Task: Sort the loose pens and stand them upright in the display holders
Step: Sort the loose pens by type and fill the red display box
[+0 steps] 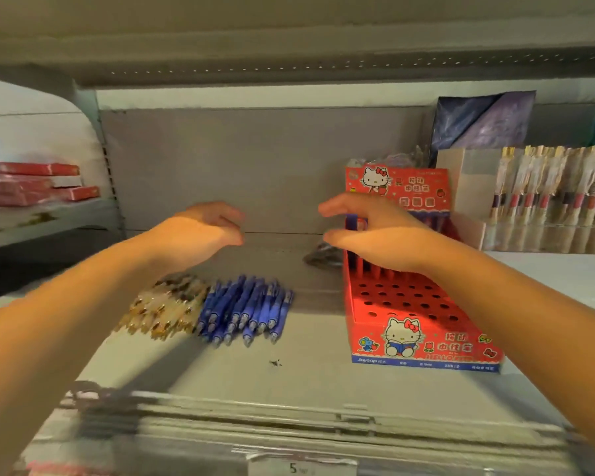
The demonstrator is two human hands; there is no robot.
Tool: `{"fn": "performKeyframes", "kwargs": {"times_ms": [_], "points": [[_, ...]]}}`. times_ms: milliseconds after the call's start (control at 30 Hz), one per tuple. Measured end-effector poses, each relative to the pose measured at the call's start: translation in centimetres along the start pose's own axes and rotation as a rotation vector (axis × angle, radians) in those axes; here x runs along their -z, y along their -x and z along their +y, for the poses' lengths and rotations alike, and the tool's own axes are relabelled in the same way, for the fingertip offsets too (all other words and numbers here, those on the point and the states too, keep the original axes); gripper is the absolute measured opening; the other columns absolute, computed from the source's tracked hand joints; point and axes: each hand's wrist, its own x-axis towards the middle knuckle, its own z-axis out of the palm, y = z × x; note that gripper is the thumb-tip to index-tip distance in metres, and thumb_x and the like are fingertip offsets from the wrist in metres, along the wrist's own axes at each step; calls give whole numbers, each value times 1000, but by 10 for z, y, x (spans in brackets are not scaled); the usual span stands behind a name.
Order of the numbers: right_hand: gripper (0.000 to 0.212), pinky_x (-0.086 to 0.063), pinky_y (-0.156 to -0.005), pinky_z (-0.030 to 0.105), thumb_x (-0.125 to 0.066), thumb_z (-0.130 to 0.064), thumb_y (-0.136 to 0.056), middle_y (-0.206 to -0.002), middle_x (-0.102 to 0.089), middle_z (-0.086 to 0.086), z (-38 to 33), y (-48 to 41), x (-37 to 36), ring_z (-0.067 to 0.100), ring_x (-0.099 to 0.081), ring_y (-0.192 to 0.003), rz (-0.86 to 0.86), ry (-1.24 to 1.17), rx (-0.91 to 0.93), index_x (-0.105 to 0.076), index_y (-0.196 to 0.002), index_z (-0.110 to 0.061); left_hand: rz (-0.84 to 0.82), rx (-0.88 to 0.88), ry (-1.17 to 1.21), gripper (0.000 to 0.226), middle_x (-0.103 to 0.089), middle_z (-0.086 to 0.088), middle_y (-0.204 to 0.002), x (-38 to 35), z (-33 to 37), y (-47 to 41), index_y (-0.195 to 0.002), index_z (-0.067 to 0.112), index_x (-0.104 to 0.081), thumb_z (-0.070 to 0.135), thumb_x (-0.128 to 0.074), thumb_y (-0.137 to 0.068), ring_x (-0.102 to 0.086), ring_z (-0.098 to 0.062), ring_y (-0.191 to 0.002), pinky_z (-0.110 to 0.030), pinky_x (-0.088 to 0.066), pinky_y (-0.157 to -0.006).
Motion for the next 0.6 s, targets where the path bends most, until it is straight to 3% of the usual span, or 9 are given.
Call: {"fn": "performKeyframes", "kwargs": {"times_ms": [67, 200, 267, 400, 533, 600], "points": [[39, -35, -85, 8, -64, -39, -90, -128, -56, -24, -18, -10, -8, -3, -50, -115, -30, -5, 2, -56, -128, -39, 43, 26, -8, 30, -65, 8, -116, 19, -23, 7, -120, 31, -62, 24, -64, -91, -63, -17, -107, -41, -53, -94], [41, -45, -100, 28, -66, -37, -90, -128, -62, -11, -58, -42, -44, 10, -59, -115, -142, -69, -6, -57, -130, -29, 59, 102, -17, 30, -64, 2, -118, 53, -67, 19, -122, 26, -60, 20, -61, -93, -64, -20, -104, -38, -54, -92], [45, -44, -101, 29, -66, -39, -91, -130, -61, -7, -78, -58, -70, 12, -58, -117, -228, -63, -2, -55, -132, -27, 55, 119, -29, 29, -63, -1, -121, 70, -89, 22, -123, 23, -60, 20, -61, -94, -62, -22, -107, -42, -51, -97], [51, -44, -101, 31, -64, -46, -90, -133, -57, -8, -116, -87, -123, 13, -57, -119, -380, 2, -13, -50, -136, -29, 47, 100, -128, 35, -61, 0, -124, 102, -131, 19, -125, 18, -60, 19, -63, -90, -58, -19, -109, -30, -44, -90], [56, -42, -98, 32, -59, -55, -90, -137, -53, -10, -146, -115, -167, 14, -53, -121, -446, 79, -58, -45, -139, -34, 1, 117, -135, 32, -61, 2, -119, 133, -173, 7, -120, 21, -62, 23, -66, -88, -58, -17, -106, -29, -45, -87], [57, -39, -94, 30, -58, -57, -90, -139, -52, -10, -159, -128, -186, 14, -51, -120, -460, 113, -78, -44, -141, -34, -14, 123, -176, 29, -60, 0, -115, 143, -191, 0, -116, 14, -66, 24, -66, -88, -57, -19, -104, -32, -46, -88]]}}
